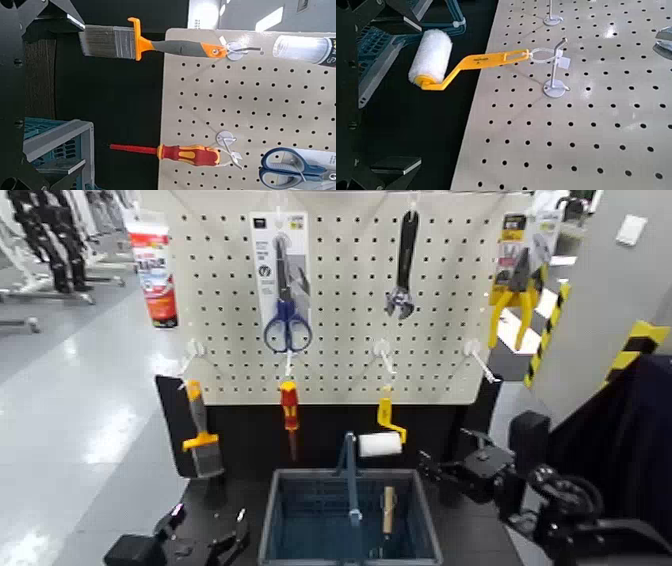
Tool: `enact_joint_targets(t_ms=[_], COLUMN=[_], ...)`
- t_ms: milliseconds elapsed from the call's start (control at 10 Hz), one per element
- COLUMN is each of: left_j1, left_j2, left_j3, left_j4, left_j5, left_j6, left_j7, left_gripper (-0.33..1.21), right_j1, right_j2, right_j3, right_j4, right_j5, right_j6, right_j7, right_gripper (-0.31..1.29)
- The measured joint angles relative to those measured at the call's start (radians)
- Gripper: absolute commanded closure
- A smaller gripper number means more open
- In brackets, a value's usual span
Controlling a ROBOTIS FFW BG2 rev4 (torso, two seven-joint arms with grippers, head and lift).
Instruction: Put the yellow roller into the crate.
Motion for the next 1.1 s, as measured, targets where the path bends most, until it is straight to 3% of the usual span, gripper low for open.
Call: enact_joint_targets(t_ms=[500, 1100], left_j1=[-0.007, -0.020], left_j2=[0.000, 0.000], left_j3=[-0.004, -0.011], left_j4=[0.002, 0.005], left_j5=[0.000, 0.002], left_j6=[0.001, 0.000], left_j7=[0.000, -0.003], left_gripper=[0.11, 0.12], right_j1=[-0.166, -0.324], right_j2=[-0.039, -0.062], right_j3=[0.102, 0.223], right_j4=[0.164, 0.359], right_j5=[-0.031, -0.106], right_j6=[-0.035, -0.107], right_j7=[0.072, 0.111], right_gripper=[0.14, 0.16])
